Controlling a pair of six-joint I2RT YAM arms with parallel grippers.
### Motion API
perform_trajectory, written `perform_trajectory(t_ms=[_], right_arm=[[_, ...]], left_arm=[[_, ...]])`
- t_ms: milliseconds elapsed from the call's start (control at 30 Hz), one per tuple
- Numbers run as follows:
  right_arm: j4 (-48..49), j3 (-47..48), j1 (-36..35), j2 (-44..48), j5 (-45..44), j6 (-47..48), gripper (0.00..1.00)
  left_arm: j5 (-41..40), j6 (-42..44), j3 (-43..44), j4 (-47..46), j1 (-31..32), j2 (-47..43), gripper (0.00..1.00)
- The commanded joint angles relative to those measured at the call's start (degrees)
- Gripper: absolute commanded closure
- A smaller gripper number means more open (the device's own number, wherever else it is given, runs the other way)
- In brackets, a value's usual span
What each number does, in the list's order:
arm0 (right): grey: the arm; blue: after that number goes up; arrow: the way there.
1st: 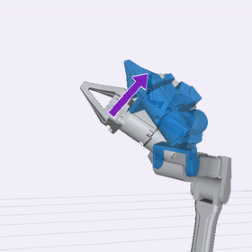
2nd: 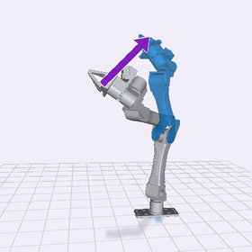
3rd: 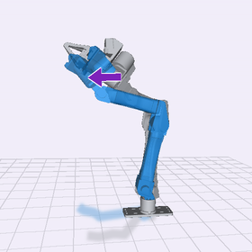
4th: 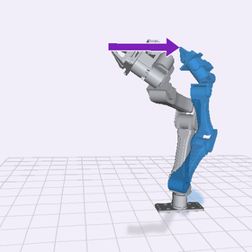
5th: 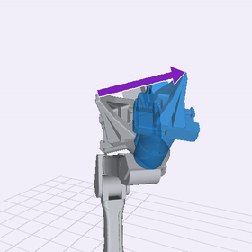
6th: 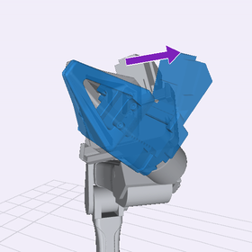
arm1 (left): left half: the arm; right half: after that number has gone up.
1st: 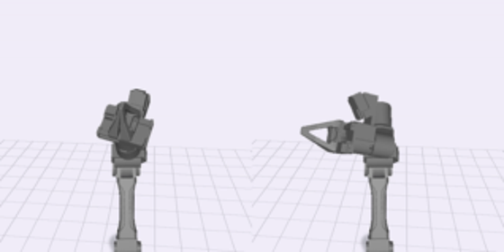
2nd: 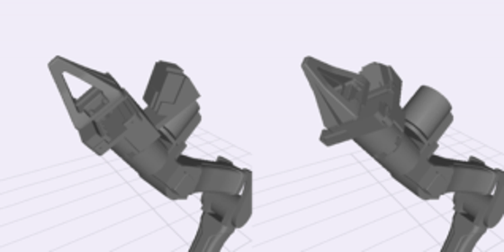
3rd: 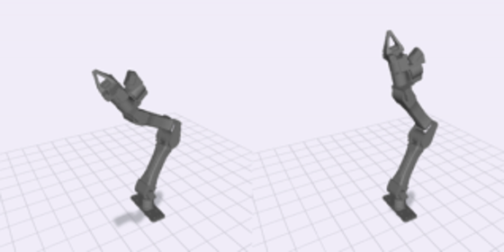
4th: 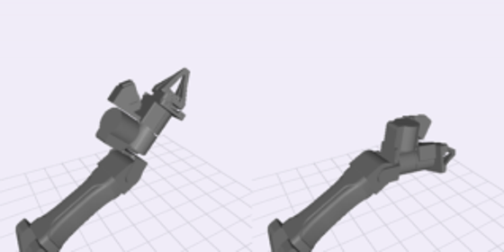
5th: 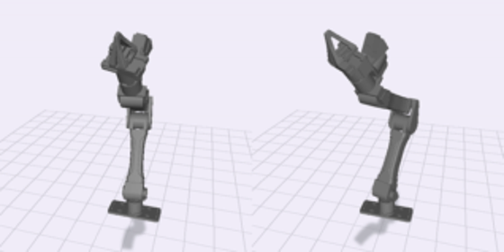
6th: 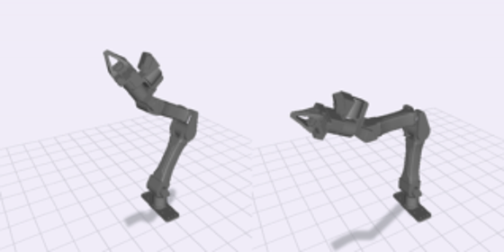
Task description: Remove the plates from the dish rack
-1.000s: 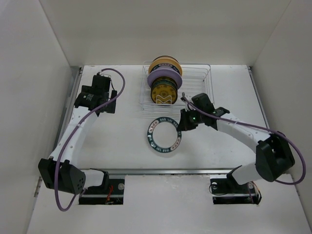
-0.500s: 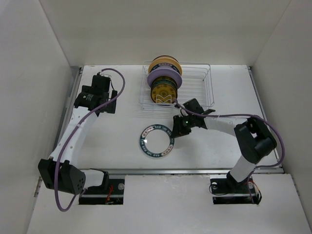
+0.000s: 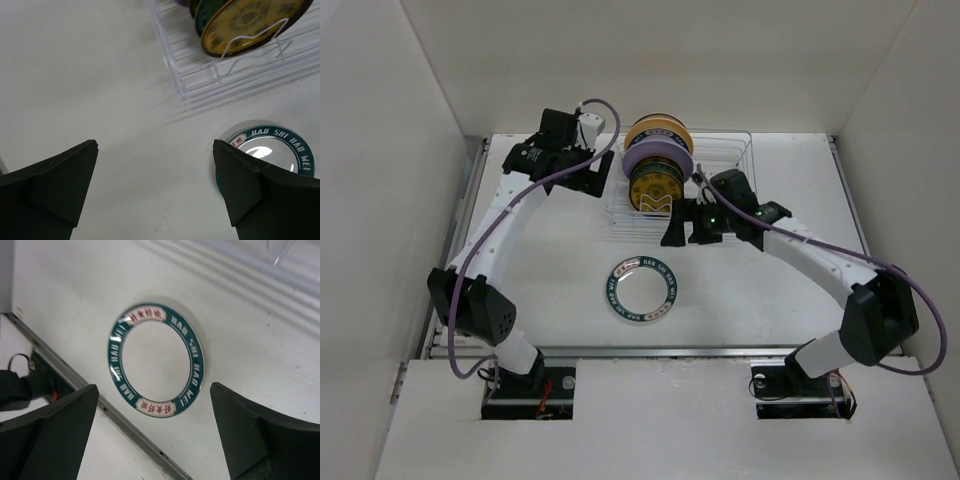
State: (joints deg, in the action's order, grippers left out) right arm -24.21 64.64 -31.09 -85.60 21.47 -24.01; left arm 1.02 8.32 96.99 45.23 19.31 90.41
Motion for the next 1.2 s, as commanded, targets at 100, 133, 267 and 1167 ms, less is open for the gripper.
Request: perform_trajectory(t_ms=[100,133,267,1167], right_arm=[[-6.28,6.99,3.14,7.46,-10.20,-1.21,0.01],[-7.42,7.95,4.62,7.99,-12.83,-2.17,0.01],[-9.72,9.54,9.80,9.04,-21.81,-5.25,0.01],[-8.40,10.59,21.78,5.44,-26.48,-6.85,0.02]], left_arm=[[5.41,8.02,4.77,-9.28,7.13,8.26,0.00],[5.40,9.16,5.74,-9.81,7.75,9.86,0.02],[6.81,11.02,11.81,-11.74,8.64,17.42,0.17],[4.52,10.40,16.82,-21.94,8.64,32.64,0.65]])
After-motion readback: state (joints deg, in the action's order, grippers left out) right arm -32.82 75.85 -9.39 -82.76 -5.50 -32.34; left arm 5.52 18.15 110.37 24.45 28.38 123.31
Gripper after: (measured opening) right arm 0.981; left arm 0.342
